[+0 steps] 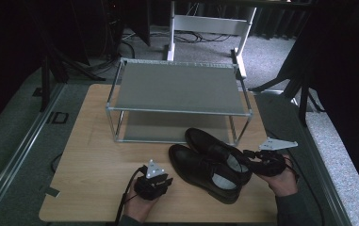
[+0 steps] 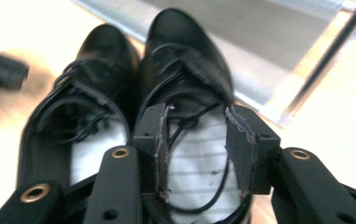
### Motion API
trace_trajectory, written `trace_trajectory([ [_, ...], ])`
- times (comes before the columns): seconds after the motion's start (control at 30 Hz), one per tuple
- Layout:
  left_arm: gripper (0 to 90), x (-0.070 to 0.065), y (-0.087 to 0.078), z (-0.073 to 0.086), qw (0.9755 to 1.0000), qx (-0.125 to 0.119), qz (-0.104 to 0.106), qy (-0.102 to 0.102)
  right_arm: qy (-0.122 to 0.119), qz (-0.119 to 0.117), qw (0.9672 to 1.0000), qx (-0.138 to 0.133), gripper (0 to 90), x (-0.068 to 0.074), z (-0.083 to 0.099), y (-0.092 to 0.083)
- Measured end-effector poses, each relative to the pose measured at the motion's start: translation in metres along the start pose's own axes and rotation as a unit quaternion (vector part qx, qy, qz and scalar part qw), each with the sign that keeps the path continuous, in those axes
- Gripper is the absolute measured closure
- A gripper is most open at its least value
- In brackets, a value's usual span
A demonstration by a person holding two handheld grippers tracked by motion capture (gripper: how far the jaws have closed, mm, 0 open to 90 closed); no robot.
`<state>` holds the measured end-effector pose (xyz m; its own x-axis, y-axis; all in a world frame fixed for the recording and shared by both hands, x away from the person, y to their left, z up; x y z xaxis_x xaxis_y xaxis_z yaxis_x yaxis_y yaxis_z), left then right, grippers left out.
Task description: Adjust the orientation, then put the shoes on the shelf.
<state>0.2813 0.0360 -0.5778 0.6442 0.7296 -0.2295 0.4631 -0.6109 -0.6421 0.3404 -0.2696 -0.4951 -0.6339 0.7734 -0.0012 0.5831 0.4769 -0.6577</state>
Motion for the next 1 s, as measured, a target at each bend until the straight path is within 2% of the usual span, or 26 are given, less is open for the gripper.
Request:
trace_trajectory([
  [0.03,71.5,0.000,0.000,0.000,1.0000,0.000,0.000,0.000,0.000,0.000,1.0000,0.000,56.6,0.000,0.000,0.000],
  [0.1,71.2,0.011,-0.007,0.002,0.9998,-0.005,-0.017,-0.010,-0.010,-0.002,0.9998,0.016,54.2,0.007,0.002,-0.001],
  [0.2,71.1,0.017,-0.010,0.003,0.9995,-0.009,-0.024,-0.016,-0.014,-0.001,0.9997,0.018,53.2,0.009,0.002,-0.001],
  [0.3,70.8,0.025,-0.012,0.006,0.9991,-0.009,-0.033,-0.026,-0.026,-0.005,0.9991,0.033,50.6,0.016,0.003,0.000],
  [0.37,70.7,0.025,-0.012,0.006,0.9991,-0.009,-0.033,-0.026,-0.028,-0.004,0.9990,0.036,50.6,0.016,0.003,0.001],
  [0.57,70.3,0.026,-0.011,0.009,0.9990,-0.006,-0.036,-0.027,-0.047,-0.007,0.9957,0.079,45.2,0.024,0.007,0.005],
  [0.73,70.0,0.025,-0.011,0.009,0.9990,-0.006,-0.036,-0.026,-0.052,-0.006,0.9940,0.095,44.2,0.023,0.010,0.008],
  [0.87,69.7,0.026,-0.011,0.009,0.9989,-0.006,-0.037,-0.027,-0.065,-0.008,0.9907,0.119,44.2,0.025,0.014,0.010],
  [1.0,69.5,0.025,-0.010,0.009,0.9990,-0.005,-0.035,-0.027,-0.073,-0.007,0.9890,0.128,43.5,0.025,0.014,0.010],
])
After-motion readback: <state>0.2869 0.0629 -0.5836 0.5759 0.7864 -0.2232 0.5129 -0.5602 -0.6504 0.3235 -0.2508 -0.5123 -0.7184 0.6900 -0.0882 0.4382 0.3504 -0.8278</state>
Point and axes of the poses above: each handheld gripper's, and its own axes: y roughly forward along the jaws, z roughly out of its underside, x roughly to its left, the point moved 7 cm from there along y, roughly forward along the jaws, and after that the axes turned 5 degrees about z, right-handed, at the moved point
